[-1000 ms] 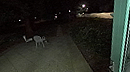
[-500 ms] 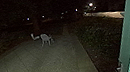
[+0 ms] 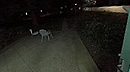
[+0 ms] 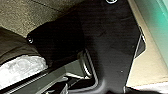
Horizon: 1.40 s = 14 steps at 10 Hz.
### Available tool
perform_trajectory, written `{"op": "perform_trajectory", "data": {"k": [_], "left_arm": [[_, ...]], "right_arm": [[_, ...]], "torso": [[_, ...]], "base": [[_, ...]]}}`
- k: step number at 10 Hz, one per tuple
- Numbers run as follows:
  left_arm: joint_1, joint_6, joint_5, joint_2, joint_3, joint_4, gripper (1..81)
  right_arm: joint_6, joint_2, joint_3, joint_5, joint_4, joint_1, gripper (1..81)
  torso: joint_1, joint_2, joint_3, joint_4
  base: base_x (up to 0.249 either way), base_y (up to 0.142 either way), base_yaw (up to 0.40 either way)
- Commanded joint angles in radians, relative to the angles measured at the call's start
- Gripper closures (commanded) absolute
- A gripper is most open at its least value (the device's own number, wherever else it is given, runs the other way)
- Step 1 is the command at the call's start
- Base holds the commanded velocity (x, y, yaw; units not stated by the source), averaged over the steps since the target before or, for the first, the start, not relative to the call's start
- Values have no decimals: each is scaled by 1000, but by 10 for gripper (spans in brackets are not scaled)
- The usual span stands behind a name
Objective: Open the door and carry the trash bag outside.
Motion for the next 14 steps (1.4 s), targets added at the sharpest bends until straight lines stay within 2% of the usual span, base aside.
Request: {"op": "perform_trajectory", "data": {"k": [1, 3, 4, 5, 6, 7, 10, 12, 14], "left_arm": [[-72, -3, 59, -71, 90, -4, 811], [-105, -6, 59, -142, 186, -6, 811], [-128, -6, 64, -148, 183, -23, 811], [-165, -6, 70, -154, 178, -41, 811], [-205, -6, 82, -166, 184, -61, 811], [-248, -6, 130, -179, 181, -79, 811], [-354, -6, 145, -231, 175, -129, 811], [-421, -6, 196, -301, 175, -189, 811], [-466, -6, 199, -367, 173, -221, 811]], "right_arm": [[0, -64, 118, -47, -6, 59, 10], [0, -109, 204, -56, -6, 68, 10], [0, -109, 210, -75, -7, 73, 10], [0, -107, 211, -90, -12, 76, 10], [0, -106, 211, -92, -14, 75, 10], [0, -106, 211, -92, -14, 75, 10], [-2, -93, 205, -90, -15, 68, 10], [-2, -92, 205, -90, -17, 65, 10], [-2, -93, 204, -90, -17, 64, 10]], "torso": [[1, 0, -91, 0], [1, 0, -158, 0], [1, 0, -92, 0], [1, 1, -121, 0], [2, 1, -129, 0], [2, 1, -138, 0], [2, 2, -137, 0], [3, 2, -138, 0], [3, 2, -138, 0]], "base": [[0, 0, 0], [0, 0, 0], [0, 0, 0], [0, 0, 0], [0, 0, 0], [0, 0, 0], [0, 0, 0], [0, 0, 0], [0, 0, 0]]}}
